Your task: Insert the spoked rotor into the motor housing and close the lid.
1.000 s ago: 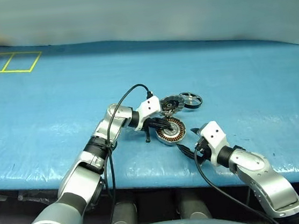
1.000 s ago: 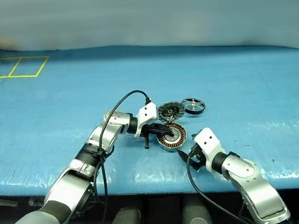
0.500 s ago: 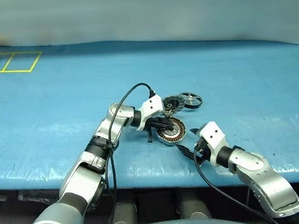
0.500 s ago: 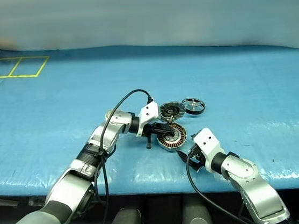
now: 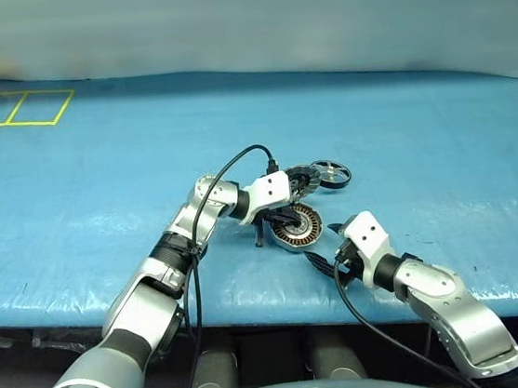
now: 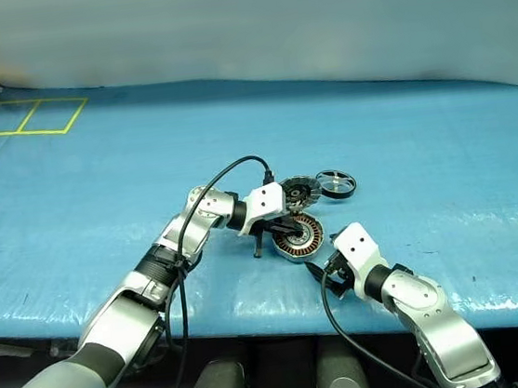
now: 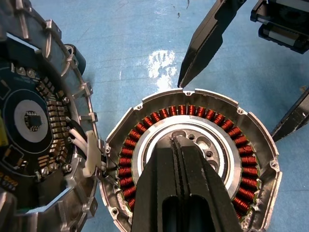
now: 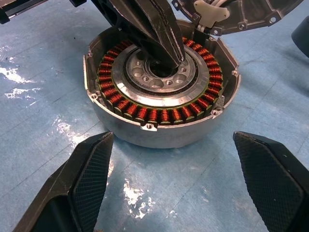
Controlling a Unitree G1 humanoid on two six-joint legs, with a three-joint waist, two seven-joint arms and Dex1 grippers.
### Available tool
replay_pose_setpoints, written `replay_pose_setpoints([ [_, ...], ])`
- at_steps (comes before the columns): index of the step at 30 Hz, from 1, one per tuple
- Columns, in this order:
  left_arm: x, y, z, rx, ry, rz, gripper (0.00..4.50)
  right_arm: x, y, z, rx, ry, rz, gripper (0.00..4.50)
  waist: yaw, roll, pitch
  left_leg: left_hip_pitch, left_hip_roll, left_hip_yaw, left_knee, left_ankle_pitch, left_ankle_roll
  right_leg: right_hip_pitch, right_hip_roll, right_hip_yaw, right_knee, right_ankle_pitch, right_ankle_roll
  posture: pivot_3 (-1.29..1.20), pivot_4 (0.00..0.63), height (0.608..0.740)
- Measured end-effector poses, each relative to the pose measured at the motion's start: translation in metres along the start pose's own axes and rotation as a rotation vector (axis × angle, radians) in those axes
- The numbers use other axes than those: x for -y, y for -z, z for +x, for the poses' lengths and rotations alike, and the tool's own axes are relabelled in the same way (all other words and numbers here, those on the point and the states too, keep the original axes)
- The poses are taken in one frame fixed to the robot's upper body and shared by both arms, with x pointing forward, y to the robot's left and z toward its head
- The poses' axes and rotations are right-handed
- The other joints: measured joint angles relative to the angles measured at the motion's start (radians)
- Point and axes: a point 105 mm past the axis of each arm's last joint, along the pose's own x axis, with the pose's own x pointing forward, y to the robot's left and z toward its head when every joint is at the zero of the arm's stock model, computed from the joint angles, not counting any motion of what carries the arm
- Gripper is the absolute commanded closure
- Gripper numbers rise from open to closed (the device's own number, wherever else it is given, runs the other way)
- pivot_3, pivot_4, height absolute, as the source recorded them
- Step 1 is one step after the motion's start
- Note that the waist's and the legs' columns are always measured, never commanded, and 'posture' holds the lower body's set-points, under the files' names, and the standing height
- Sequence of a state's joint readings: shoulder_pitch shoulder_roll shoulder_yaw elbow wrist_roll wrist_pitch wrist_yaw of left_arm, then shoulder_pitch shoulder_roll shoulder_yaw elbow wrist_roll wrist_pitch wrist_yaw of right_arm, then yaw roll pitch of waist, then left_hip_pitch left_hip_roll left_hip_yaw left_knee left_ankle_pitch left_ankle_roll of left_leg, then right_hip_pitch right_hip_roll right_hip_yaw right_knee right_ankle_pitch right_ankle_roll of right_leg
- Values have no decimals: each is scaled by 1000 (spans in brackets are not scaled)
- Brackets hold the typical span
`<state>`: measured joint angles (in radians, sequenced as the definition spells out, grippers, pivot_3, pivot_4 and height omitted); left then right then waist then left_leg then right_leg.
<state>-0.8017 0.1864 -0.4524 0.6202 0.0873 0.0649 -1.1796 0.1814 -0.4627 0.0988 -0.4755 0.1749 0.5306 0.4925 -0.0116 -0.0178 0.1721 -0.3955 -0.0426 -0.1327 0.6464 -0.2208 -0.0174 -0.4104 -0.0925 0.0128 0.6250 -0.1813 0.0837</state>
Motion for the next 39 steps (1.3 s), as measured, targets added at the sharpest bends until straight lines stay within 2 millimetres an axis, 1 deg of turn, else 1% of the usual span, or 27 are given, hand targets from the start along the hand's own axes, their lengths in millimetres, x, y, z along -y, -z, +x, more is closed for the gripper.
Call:
replay_pose_setpoints([
  [8,2,1,-1,-14,20,16,4467,0,0,0,0,7,-1,307,-2,0,0,1,0,0,0,0,0,0,0,0,0,0,0,0,150,740],
  [15,1,3,-3,-79,35,68,4467,1,0,0,0,10,-3,307,-8,1,-2,1,1,0,0,0,0,0,0,0,0,0,0,0,150,740],
  [25,0,4,-4,-85,26,90,4467,1,0,0,0,15,-3,307,-11,1,-3,2,1,0,0,0,0,1,0,0,0,0,-1,0,150,740],
  [29,0,5,-5,-15,3,14,4467,1,0,0,0,15,-3,307,-10,1,-3,1,1,0,0,0,0,0,0,0,0,0,-1,0,150,740],
  [33,6,5,-7,65,14,-101,4467,1,0,1,2,14,-4,307,-9,1,-2,-2,0,0,-1,0,0,-2,0,0,0,0,0,0,150,740],
  [36,9,-1,-14,98,23,-106,4467,1,-2,1,7,5,0,307,-9,1,-1,-2,0,0,-1,0,0,-3,0,0,0,1,2,0,150,740],
  [39,9,-6,-23,118,14,-90,4467,0,-4,2,18,-9,8,307,-9,1,-1,-2,0,0,-1,0,0,-3,0,0,0,0,-1,0,150,740],
])
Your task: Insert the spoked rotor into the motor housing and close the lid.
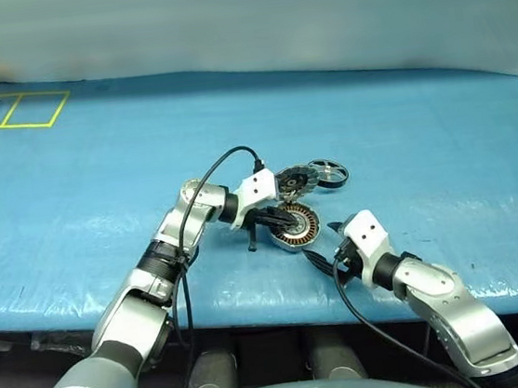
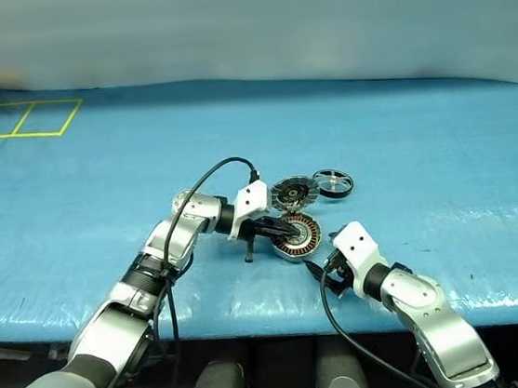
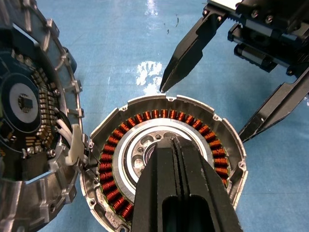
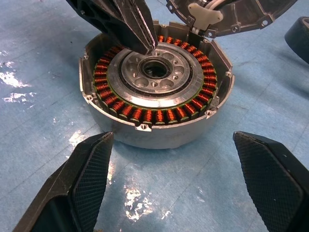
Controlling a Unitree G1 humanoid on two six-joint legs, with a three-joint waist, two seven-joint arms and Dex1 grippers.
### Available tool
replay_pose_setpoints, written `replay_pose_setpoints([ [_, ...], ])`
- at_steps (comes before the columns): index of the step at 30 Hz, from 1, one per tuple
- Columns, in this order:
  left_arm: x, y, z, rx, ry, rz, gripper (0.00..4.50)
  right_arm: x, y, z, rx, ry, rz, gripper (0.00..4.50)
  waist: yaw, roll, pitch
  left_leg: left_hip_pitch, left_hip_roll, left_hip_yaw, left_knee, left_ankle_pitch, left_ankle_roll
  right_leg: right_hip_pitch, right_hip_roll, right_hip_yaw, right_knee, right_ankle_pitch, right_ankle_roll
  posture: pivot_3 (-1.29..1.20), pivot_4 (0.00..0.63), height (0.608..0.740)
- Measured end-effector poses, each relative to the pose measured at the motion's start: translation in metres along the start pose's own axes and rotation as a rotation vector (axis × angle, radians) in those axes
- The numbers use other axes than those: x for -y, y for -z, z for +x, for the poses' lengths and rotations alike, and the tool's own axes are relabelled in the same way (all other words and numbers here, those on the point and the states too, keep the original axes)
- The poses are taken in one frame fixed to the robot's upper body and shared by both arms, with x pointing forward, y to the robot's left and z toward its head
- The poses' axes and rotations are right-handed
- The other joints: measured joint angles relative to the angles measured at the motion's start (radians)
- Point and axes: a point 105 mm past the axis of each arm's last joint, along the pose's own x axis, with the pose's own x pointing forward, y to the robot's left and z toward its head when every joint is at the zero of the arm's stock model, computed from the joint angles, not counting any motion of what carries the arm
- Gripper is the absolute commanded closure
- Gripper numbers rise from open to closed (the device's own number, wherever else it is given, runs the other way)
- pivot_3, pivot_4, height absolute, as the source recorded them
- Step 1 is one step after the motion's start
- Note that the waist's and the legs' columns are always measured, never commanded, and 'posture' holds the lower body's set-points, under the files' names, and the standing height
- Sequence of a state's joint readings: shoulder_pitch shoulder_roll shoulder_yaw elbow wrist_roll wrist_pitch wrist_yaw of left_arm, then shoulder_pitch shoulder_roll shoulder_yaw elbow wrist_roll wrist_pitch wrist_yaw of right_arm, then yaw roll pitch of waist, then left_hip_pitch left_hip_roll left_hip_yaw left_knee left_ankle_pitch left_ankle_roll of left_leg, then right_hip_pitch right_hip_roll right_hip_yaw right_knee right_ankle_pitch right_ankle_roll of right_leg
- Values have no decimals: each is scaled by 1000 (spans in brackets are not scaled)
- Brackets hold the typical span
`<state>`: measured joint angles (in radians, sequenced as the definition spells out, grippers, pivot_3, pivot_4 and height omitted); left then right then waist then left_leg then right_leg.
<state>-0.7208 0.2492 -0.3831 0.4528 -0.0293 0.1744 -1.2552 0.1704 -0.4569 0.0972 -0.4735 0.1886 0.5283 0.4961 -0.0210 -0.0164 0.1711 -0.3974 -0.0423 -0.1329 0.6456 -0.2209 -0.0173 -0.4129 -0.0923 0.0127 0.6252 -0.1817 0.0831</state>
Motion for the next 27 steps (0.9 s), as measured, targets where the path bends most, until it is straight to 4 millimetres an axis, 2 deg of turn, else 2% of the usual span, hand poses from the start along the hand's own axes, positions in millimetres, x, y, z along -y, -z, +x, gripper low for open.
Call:
replay_pose_setpoints([
  [4,5,-1,-10,32,-7,-5,4467,2,-2,-1,6,0,1,307,0,0,0,0,0,0,0,0,0,0,0,0,0,0,0,0,150,740],
  [8,11,2,-21,55,-22,-14,4467,14,-3,-6,-40,44,-71,307,0,1,0,0,0,0,0,0,0,0,0,0,0,0,0,0,150,740],
  [11,16,14,-31,70,-56,-54,4467,32,-6,-13,-108,110,-172,307,2,1,0,0,0,0,0,0,0,0,0,0,0,-1,-1,0,150,740],
  [16,21,33,-39,80,-134,-128,4467,46,-13,-17,-166,155,-263,307,8,1,0,0,0,0,0,0,0,0,0,0,0,-1,-1,0,150,740],
  [21,23,36,-45,122,-197,-160,4467,52,-35,-3,-86,143,-252,307,7,1,1,0,0,0,0,0,0,0,0,0,0,-1,-1,0,150,740],
  [27,30,44,-43,144,-229,-200,4467,82,-52,23,-75,196,-251,307,5,1,1,0,0,1,0,0,0,-1,0,0,0,-1,-1,0,150,740],
])
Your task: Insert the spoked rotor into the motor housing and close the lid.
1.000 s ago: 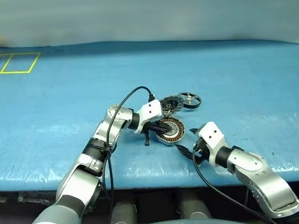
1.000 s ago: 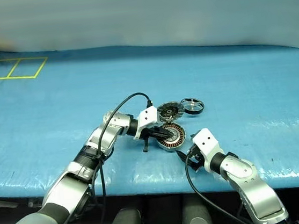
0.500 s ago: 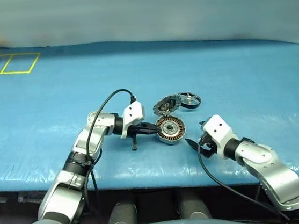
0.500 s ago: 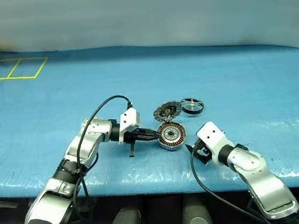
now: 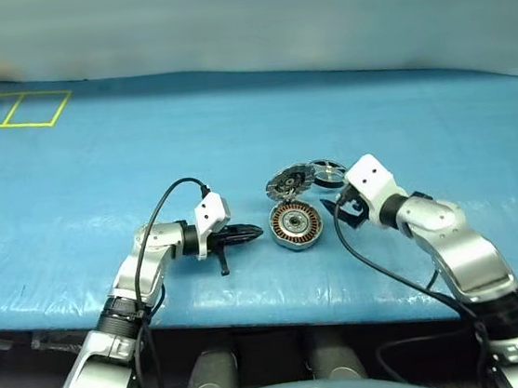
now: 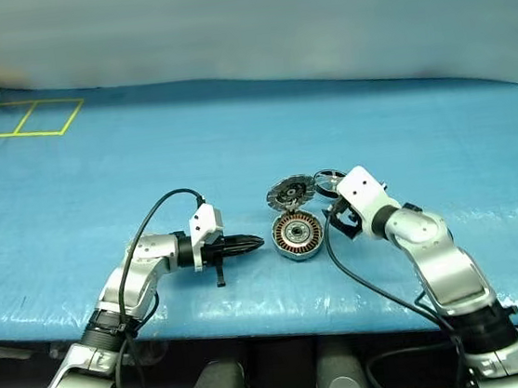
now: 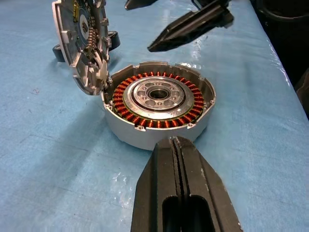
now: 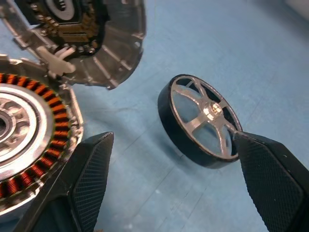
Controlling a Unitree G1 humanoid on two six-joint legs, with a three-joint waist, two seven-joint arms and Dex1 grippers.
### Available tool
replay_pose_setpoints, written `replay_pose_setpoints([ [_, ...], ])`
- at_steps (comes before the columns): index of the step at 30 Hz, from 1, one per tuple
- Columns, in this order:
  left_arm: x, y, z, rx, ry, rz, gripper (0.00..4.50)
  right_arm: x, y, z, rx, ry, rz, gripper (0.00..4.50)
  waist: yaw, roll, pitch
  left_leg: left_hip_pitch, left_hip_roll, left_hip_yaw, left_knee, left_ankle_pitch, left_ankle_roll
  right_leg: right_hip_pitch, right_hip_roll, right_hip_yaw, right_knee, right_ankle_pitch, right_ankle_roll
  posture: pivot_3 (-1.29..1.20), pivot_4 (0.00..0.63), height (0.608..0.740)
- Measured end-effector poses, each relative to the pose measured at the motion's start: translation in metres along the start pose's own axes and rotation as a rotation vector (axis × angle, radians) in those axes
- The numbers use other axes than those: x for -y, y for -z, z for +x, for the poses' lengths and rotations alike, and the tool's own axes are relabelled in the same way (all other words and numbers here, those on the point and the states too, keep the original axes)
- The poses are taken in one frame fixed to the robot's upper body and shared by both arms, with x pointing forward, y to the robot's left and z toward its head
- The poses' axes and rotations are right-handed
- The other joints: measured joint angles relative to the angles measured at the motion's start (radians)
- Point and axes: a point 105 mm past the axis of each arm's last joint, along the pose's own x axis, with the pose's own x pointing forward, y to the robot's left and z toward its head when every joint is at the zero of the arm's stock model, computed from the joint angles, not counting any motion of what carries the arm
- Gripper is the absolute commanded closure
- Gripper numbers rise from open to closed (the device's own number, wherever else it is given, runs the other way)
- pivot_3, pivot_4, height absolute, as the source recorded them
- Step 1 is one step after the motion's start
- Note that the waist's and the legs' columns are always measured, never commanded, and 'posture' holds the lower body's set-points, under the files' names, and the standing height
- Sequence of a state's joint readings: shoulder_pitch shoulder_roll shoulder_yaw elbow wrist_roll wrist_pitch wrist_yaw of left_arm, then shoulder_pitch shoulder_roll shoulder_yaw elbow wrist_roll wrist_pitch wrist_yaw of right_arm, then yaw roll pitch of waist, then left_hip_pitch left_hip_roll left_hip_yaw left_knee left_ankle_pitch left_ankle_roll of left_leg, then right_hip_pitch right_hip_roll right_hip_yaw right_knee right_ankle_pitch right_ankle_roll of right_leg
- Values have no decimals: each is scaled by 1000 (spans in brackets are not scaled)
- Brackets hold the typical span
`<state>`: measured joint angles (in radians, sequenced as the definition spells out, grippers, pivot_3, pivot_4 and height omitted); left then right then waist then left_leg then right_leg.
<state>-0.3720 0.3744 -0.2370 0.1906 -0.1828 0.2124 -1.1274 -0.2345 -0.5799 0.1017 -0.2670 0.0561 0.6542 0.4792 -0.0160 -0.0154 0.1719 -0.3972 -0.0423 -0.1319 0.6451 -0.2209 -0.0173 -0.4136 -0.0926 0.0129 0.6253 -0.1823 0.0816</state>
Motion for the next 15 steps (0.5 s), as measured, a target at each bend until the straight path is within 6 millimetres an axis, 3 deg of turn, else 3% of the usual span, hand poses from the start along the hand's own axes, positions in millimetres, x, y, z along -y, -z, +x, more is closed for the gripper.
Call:
replay_pose_setpoints([
  [6,0,-1,0,47,-39,-25,4467,26,-19,28,-4,54,-11,307,-2,1,0,0,0,0,-1,0,0,0,0,0,0,0,0,0,150,740],
  [15,1,3,-2,53,-68,-34,4467,44,-10,45,-83,60,35,307,-8,1,1,0,0,0,-1,0,0,0,0,0,0,0,0,0,150,740],
])
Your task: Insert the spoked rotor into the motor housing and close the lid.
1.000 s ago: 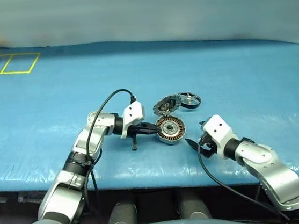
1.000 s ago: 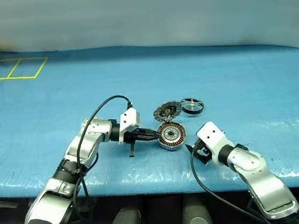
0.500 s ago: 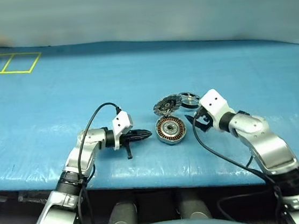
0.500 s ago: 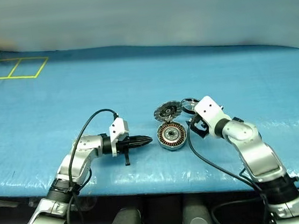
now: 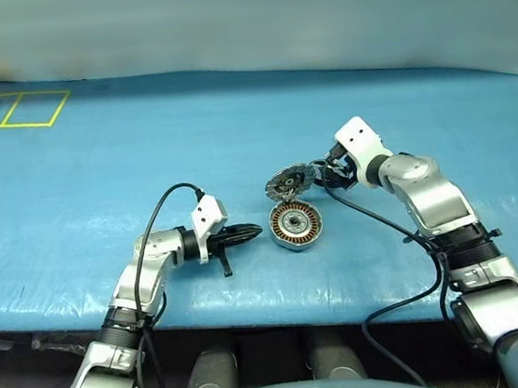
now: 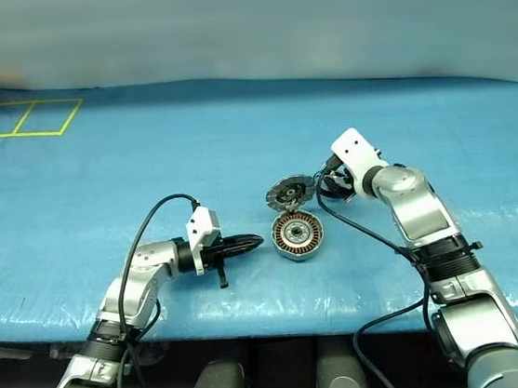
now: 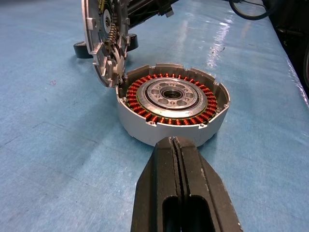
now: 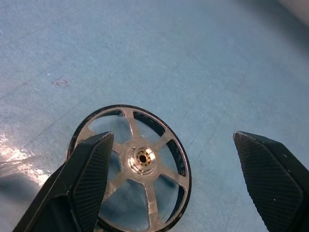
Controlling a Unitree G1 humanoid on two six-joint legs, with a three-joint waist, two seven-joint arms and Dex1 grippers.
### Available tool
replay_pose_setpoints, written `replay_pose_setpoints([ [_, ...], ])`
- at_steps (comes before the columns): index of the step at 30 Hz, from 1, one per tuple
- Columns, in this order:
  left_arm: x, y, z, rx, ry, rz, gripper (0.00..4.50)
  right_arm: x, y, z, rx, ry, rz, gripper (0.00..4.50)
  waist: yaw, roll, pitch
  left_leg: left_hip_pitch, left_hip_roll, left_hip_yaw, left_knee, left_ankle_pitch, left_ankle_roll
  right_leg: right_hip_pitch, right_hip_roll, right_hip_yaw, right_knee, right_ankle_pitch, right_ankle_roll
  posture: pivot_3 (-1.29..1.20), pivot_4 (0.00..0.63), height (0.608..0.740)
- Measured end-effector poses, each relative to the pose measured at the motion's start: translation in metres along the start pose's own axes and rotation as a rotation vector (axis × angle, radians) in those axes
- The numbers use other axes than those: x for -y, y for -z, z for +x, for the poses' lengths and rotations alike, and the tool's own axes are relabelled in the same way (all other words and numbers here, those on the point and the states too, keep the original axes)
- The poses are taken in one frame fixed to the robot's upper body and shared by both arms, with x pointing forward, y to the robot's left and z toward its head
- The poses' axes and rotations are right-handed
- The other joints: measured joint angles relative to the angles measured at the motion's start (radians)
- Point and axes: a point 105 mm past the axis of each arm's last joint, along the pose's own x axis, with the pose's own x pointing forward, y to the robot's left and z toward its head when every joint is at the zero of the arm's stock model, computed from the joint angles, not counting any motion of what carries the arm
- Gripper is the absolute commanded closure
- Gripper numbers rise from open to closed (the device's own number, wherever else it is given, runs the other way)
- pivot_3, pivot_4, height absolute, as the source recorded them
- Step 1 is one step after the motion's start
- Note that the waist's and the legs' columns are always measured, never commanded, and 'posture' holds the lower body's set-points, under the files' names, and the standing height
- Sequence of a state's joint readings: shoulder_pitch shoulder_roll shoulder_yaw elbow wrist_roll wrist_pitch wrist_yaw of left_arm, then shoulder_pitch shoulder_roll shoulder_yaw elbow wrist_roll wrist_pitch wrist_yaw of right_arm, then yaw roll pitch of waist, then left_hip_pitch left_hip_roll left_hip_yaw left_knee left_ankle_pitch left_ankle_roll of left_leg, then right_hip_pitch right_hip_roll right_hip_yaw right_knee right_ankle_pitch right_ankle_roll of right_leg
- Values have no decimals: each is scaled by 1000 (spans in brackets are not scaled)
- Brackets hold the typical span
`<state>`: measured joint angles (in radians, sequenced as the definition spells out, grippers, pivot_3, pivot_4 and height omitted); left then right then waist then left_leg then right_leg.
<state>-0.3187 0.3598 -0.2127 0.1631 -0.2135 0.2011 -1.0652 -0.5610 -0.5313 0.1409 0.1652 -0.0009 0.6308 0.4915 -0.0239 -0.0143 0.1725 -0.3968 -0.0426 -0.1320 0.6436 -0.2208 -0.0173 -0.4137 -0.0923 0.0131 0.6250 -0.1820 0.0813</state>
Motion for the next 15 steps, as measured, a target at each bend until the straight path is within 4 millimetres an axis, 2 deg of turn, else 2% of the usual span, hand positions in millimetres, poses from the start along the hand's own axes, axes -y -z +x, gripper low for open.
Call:
replay_pose_setpoints([
  [13,-2,2,-2,-3,-26,5,4467,-16,14,-4,-19,-44,-2,307,-2,0,0,1,0,0,1,0,0,1,0,0,0,0,0,0,150,740],
  [15,-2,2,-2,-4,-28,5,4467,-20,22,-5,-38,-43,6,307,-2,0,0,1,0,0,1,0,0,1,0,0,0,0,0,0,150,740],
])
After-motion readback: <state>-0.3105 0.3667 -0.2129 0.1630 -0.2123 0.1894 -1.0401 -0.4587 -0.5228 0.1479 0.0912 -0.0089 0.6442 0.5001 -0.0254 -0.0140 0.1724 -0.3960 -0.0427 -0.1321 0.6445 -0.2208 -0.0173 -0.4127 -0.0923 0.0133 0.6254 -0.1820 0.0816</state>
